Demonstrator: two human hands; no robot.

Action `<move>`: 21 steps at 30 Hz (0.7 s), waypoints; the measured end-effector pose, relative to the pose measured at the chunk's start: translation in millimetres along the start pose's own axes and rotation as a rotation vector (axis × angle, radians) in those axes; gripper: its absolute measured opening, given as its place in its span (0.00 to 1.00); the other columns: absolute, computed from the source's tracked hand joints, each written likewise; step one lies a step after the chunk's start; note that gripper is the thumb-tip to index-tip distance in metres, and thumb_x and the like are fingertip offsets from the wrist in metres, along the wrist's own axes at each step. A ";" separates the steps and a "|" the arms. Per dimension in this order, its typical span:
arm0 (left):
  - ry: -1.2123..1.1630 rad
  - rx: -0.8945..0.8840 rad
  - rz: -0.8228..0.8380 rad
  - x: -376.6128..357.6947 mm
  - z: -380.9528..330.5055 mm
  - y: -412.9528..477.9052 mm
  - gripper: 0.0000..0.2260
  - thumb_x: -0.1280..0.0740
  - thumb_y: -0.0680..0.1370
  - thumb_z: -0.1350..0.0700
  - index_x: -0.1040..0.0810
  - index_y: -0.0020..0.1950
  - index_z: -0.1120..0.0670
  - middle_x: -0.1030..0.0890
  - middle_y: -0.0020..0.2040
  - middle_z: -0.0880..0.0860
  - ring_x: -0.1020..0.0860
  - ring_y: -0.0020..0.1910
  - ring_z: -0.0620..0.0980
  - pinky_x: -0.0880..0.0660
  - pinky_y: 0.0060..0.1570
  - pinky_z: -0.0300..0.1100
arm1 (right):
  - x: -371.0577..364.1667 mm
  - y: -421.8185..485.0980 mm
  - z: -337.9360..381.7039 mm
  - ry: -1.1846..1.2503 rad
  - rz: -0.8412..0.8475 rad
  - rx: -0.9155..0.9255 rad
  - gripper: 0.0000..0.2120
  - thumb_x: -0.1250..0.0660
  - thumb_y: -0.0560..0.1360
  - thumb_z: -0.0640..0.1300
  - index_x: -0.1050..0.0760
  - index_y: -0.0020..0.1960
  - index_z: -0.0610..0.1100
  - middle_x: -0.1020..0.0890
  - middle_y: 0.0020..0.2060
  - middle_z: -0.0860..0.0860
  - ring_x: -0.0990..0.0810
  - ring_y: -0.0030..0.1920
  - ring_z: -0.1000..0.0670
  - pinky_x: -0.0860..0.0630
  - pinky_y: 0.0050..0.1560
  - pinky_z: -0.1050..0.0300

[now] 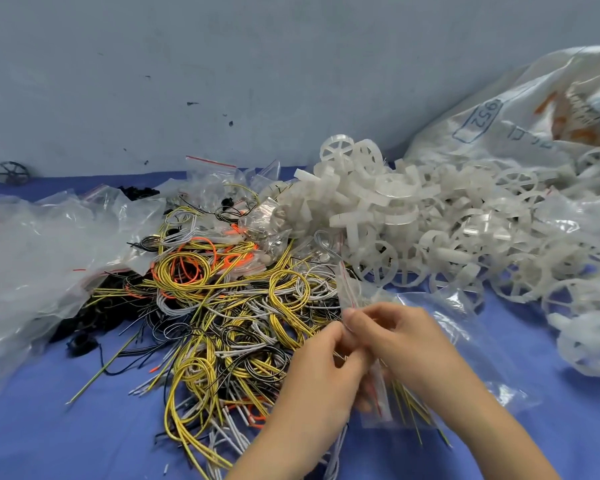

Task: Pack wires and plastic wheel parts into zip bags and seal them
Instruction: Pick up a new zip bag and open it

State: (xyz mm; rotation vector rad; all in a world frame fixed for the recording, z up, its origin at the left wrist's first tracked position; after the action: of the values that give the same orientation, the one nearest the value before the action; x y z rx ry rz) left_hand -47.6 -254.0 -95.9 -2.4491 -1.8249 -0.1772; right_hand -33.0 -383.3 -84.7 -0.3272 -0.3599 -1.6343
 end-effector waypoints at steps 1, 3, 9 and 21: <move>0.012 -0.011 -0.008 -0.7 -0.6 -0.2 0.09 0.34 0.79 0.54 0.25 0.45 0.60 0.19 0.32 0.55 0.19 0.30 0.53 0.19 0.33 0.47 | 1.1 -1.7 0.6 -0.002 0.001 -0.002 0.12 0.32 0.75 0.58 0.17 0.40 0.52 0.16 0.33 0.56 0.19 0.34 0.60 0.24 0.37 0.58; -0.038 0.006 -0.012 -1.9 -1.2 0.5 0.11 0.33 0.79 0.55 0.27 0.43 0.62 0.20 0.30 0.54 0.21 0.28 0.50 0.21 0.30 0.43 | 3.2 -3.9 0.6 0.033 -0.004 -0.025 0.13 0.34 0.77 0.56 0.17 0.41 0.51 0.16 0.32 0.52 0.18 0.35 0.55 0.20 0.42 0.49; -0.218 0.148 -0.023 -1.0 1.7 3.2 0.11 0.34 0.80 0.55 0.27 0.45 0.62 0.20 0.32 0.57 0.22 0.28 0.52 0.22 0.31 0.41 | 9.9 -7.8 -1.1 0.089 -0.047 -0.058 0.15 0.37 0.79 0.50 0.19 0.40 0.43 0.18 0.32 0.44 0.18 0.34 0.43 0.19 0.39 0.36; 0.658 -0.364 -0.257 2.6 -3.3 -5.8 0.07 0.39 0.79 0.55 0.33 0.48 0.41 0.27 0.42 0.41 0.25 0.39 0.42 0.27 0.41 0.43 | 33.5 -20.1 15.2 -0.172 -0.509 0.083 0.12 0.35 0.76 0.52 0.24 0.36 0.50 0.20 0.28 0.56 0.20 0.32 0.50 0.23 0.40 0.48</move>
State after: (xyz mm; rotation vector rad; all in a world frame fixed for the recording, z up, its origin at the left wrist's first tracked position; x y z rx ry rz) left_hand -52.5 -250.4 -92.3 -1.9491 -1.8737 -1.2575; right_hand -56.1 -405.5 -57.7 -0.3311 -0.6812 -2.0859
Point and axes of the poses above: each hand's wrist, its own y-axis towards the middle knuckle, its own x-axis out of the back of the hand, z = x × y, the point moved 3 cm from there along y, towards the middle knuckle
